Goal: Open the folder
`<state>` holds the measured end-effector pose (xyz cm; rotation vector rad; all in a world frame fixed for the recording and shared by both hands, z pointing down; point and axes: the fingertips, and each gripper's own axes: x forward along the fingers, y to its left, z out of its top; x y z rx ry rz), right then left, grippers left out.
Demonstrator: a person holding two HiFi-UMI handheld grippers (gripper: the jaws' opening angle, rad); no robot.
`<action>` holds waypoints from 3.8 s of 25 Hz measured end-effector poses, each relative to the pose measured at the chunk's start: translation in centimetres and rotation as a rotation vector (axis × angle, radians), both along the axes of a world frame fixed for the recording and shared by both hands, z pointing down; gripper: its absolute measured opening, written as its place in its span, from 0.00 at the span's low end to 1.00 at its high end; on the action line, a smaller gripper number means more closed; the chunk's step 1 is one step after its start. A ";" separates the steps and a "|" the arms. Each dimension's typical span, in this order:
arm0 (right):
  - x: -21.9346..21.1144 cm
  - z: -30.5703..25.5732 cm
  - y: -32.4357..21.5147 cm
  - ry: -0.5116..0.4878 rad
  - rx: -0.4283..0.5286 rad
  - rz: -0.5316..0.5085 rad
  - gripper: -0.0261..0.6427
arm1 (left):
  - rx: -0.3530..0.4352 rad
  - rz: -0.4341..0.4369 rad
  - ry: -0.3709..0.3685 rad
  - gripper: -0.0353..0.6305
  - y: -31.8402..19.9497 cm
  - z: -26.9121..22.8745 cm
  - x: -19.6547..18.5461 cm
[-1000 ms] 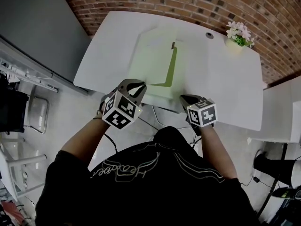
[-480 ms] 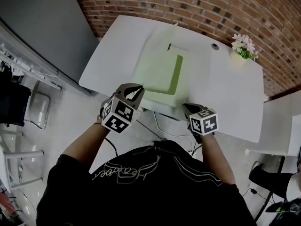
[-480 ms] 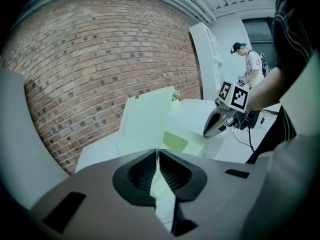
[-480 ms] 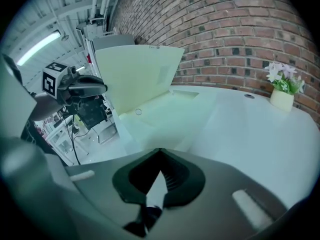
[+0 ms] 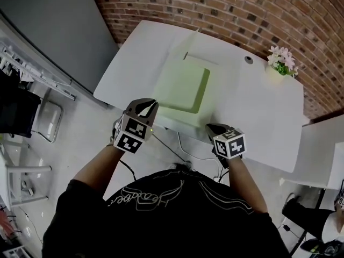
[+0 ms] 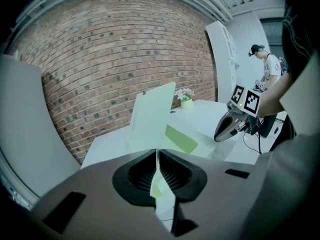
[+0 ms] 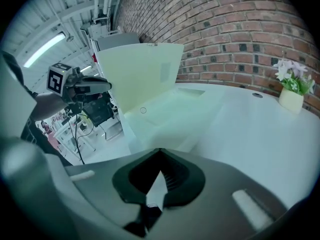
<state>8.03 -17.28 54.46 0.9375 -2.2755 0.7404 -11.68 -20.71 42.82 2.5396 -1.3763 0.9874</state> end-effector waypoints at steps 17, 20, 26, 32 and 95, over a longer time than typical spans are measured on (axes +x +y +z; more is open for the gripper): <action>-1.1 -0.3 0.0 0.043 0.019 -0.217 0.05 | 0.029 -0.276 0.070 0.09 -0.9 -1.0 -4.7; -1.1 -0.2 0.1 0.046 0.006 -0.235 0.05 | 0.028 -0.304 0.080 0.09 -1.1 -0.9 -5.3; -0.8 -0.2 0.0 0.076 0.011 -0.229 0.05 | 0.025 -0.333 0.133 0.09 -1.7 -0.3 -6.0; -0.6 -0.1 -0.1 0.083 0.002 -0.168 0.05 | 0.002 -0.332 0.166 0.09 -1.9 0.1 -7.2; 1.7 0.0 -0.2 0.093 0.001 0.417 0.05 | -0.482 -0.503 0.722 0.09 -5.3 11.8 -20.0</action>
